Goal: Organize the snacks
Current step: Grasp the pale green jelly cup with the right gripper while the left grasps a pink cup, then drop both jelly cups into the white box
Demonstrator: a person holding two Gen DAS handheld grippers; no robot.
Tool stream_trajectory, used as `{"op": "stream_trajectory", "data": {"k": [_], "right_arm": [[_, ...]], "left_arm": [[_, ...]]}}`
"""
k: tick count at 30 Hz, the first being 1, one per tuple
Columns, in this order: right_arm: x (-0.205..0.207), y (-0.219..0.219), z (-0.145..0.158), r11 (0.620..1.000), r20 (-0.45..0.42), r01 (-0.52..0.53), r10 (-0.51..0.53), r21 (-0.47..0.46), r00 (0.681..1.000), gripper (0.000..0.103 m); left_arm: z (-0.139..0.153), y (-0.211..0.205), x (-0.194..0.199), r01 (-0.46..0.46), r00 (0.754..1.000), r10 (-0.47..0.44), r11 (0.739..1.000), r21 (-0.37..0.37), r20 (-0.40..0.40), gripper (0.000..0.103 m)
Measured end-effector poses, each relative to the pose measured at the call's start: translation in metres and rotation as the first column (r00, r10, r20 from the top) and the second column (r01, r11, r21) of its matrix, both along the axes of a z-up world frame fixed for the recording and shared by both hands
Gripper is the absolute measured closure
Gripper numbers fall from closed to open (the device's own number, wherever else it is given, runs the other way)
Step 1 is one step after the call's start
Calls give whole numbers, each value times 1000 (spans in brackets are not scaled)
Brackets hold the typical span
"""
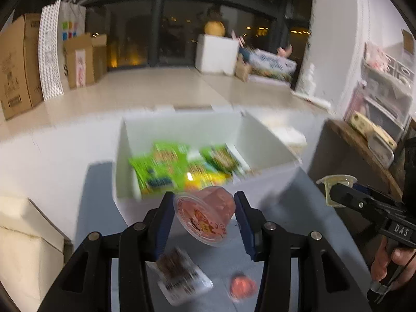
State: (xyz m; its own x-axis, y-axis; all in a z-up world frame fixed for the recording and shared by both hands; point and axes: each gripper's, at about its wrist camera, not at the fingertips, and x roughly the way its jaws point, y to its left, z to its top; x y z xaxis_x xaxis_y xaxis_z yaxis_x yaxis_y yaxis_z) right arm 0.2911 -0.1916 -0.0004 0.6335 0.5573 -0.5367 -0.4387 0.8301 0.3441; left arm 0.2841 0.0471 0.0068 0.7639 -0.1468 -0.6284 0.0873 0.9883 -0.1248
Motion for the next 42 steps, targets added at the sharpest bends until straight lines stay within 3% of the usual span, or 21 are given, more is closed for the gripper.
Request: {"op": "stream_trajectory", "data": {"k": [4, 8, 9, 11, 12, 21, 28, 35, 38, 42], "right_arm": [[45, 21, 21, 1000, 23, 4, -4, 3, 1000, 54], [84, 36, 16, 1000, -15, 22, -23, -17, 1000, 54], [96, 41, 11, 999, -43, 21, -23, -32, 999, 53], [110, 45, 4, 997, -93, 34, -40, -71, 995, 20], [113, 45, 2, 994, -99, 56, -65, -95, 993, 0], [84, 25, -7, 993, -87, 72, -80, -94, 993, 0], [8, 38, -14, 990, -51, -66, 60, -123, 997, 0], [-80, 60, -87, 964, -90, -191, 177, -184, 980, 0], [-90, 69, -108, 957, -103, -188, 169, -220, 980, 0], [-84, 82, -111, 957, -97, -179, 161, -228, 982, 0]], "left_arm": [[20, 12, 29, -24, 1000, 24, 1000, 8, 19, 52], [17, 20, 60, -39, 999, 39, 999, -1, -9, 50], [11, 17, 71, -34, 999, 34, 999, -2, -33, 34], [-1, 18, 80, -36, 996, 35, 999, -3, -79, 0], [-3, 19, 80, -34, 996, 34, 999, -1, -78, 0], [-18, 30, 46, -60, 996, 63, 997, 44, -61, 0], [-18, 38, -22, -88, 995, 89, 996, 24, -38, 0], [-39, 38, -120, -100, 994, 99, 994, -36, -43, 0], [-56, 37, -146, -119, 991, 116, 992, -46, -65, 0], [-79, 37, -158, -137, 984, 127, 988, -78, -121, 0]]}}
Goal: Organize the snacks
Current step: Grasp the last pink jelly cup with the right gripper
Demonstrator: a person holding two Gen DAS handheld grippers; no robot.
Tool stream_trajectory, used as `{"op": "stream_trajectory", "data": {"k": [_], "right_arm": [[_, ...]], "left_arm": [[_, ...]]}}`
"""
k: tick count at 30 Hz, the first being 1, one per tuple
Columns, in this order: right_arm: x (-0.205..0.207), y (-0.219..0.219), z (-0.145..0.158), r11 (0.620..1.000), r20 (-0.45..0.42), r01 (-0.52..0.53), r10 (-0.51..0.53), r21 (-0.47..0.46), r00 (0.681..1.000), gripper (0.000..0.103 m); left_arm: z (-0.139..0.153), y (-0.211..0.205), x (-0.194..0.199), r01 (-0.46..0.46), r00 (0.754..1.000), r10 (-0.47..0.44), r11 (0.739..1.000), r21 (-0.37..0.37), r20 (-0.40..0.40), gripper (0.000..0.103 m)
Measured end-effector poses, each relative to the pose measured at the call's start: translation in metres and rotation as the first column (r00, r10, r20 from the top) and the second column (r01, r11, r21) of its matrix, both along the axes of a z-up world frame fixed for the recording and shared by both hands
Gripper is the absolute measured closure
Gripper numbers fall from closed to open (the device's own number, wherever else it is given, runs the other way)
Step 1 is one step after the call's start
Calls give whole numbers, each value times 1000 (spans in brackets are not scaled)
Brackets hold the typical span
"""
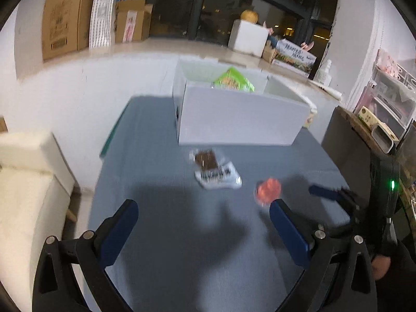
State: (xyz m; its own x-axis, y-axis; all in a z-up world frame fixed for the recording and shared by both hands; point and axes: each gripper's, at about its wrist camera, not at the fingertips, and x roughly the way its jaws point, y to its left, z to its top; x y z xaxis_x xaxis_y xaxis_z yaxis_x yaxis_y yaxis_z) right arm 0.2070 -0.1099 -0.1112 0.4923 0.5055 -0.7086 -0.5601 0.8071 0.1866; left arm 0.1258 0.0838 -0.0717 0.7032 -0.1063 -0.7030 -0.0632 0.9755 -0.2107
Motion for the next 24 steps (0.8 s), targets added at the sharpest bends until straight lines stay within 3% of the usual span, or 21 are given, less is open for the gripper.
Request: {"op": "stream_trajectory", "data": {"k": [3, 5, 7, 8, 12, 16, 24], "right_arm": [[10, 10, -2, 1000, -12, -5, 5, 1, 1000, 0], [23, 18, -7, 999, -34, 20, -21, -28, 999, 10], [35, 22, -16, 996, -78, 42, -48, -83, 996, 54], [40, 23, -22, 997, -108, 30, -38, -78, 993, 63], [39, 18, -23, 999, -122, 19, -24, -35, 992, 64], [28, 8, -9, 1000, -78, 19, -20, -16, 997, 64], [-10, -26, 26, 998, -14, 46, -46, 47, 999, 64]], "left_arm": [[-10, -2, -4, -9, 1000, 9, 1000, -16, -21, 0], [-16, -3, -5, -11, 999, 10, 1000, -24, -34, 0], [-19, -3, -6, -15, 999, 14, 1000, -27, -44, 0], [-21, -4, -7, -12, 999, 11, 1000, -29, -48, 0], [-27, -9, -2, 5, 998, -7, 1000, -26, -67, 0], [-31, -13, 15, 8, 997, -9, 1000, -17, -79, 0], [-40, -25, 93, -81, 987, 80, 997, -3, -136, 0]]}}
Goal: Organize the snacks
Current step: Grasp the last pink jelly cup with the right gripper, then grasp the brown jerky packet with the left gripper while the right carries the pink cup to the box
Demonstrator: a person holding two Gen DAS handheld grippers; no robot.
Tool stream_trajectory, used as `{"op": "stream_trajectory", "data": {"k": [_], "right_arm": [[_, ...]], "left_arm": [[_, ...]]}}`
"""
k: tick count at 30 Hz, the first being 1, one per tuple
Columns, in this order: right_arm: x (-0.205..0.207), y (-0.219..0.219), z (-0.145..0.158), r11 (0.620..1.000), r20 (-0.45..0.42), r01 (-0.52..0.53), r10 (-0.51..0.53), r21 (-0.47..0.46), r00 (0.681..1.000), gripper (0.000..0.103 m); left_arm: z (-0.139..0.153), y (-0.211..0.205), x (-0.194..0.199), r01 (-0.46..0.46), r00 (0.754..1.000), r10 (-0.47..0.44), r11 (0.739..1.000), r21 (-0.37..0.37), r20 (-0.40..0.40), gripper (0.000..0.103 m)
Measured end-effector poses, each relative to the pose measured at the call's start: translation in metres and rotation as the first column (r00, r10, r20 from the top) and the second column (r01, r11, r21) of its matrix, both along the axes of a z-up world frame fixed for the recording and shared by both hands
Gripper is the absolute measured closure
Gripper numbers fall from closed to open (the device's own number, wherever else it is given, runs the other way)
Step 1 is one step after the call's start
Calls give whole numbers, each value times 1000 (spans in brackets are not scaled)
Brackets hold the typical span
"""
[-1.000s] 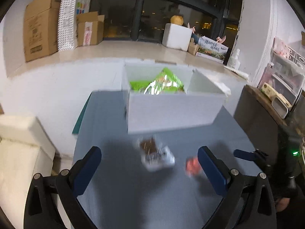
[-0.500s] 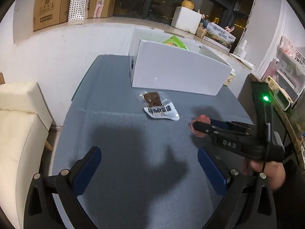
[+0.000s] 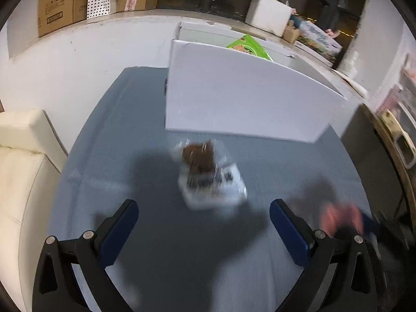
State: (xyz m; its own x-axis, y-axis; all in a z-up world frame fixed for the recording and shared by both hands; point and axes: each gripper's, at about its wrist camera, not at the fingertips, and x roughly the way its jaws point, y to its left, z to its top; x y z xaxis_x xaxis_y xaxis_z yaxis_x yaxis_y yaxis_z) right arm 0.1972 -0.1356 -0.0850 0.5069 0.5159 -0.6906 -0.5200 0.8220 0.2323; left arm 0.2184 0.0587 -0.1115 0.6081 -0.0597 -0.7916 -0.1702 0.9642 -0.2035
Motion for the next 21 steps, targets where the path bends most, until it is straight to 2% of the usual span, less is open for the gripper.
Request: {"op": "stream_trajectory", "data": {"k": [6, 10, 11, 13, 14, 16, 18, 21], "right_arm": [[-17, -21, 7, 999, 12, 14, -14, 30, 1000, 64], [-20, -37, 1, 998, -4, 33, -33, 49, 999, 64], [-19, -41, -1, 998, -12, 40, -39, 55, 999, 64], [-17, -46, -5, 996, -26, 50, -48, 71, 999, 64], [-17, -47, -6, 996, -28, 53, -51, 75, 998, 64], [-16, -48, -8, 995, -30, 56, -53, 82, 998, 64], [-15, -49, -8, 994, -32, 56, -53, 91, 998, 64], [-18, -51, -7, 994, -27, 54, -51, 97, 998, 64]], "left_arm": [[-18, -2, 51, -116, 990, 122, 989, 92, -69, 0], [-35, -4, 65, -139, 981, 156, 980, 142, -116, 2], [-35, -7, 64, -134, 983, 152, 978, 161, -101, 7], [-31, -13, 60, -118, 988, 134, 975, 186, -77, 34], [-28, -15, 57, -113, 990, 128, 974, 197, -66, 39], [-25, -13, 52, -97, 992, 108, 982, 161, -60, 40], [-25, -13, 46, -77, 995, 87, 984, 159, -58, 42], [-15, -9, 32, -53, 998, 55, 991, 119, -10, 43]]}}
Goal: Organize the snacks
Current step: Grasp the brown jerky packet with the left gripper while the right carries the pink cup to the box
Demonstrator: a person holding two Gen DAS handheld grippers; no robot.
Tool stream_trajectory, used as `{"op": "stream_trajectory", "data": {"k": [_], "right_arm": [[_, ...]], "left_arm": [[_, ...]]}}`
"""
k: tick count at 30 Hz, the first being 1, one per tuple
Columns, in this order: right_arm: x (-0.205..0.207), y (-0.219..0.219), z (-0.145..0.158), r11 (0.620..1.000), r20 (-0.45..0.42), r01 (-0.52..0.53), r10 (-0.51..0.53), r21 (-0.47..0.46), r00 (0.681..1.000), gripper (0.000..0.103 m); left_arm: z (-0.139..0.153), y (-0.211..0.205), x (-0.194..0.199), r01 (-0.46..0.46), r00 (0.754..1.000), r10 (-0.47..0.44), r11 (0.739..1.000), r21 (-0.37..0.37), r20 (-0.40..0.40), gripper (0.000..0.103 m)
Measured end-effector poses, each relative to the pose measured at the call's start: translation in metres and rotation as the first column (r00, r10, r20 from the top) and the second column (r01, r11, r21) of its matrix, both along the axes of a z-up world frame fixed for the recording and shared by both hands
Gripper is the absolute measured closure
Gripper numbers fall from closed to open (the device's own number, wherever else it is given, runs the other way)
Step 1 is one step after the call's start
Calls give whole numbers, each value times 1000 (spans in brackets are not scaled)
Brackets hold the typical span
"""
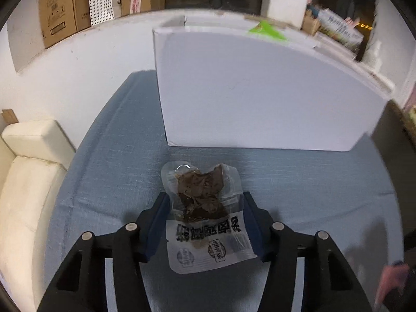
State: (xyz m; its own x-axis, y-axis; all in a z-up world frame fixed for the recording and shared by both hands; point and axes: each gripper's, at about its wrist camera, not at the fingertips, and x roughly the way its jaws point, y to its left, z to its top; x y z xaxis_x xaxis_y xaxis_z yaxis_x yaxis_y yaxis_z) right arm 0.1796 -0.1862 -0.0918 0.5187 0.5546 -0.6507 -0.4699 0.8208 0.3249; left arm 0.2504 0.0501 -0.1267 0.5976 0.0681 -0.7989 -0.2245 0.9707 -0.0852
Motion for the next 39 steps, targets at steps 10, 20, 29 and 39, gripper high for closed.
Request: {"op": "stream_trajectory", "data": {"k": [10, 20, 29, 39], "right_arm": [[36, 6, 53, 1000, 98, 14, -15, 16, 995, 64], [149, 29, 119, 998, 151, 48, -55, 48, 987, 64], [213, 43, 95, 992, 100, 126, -122, -28, 987, 4], [173, 34, 105, 987, 170, 150, -137, -65, 976, 4]], "left_arm": [[109, 7, -21, 94, 965, -89, 995, -11, 245, 43], [147, 16, 78, 136, 961, -129, 991, -11, 243, 43], [111, 20, 121, 147, 978, -140, 988, -36, 154, 0], [137, -5, 62, 121, 954, -169, 972, 201, 246, 0]]}}
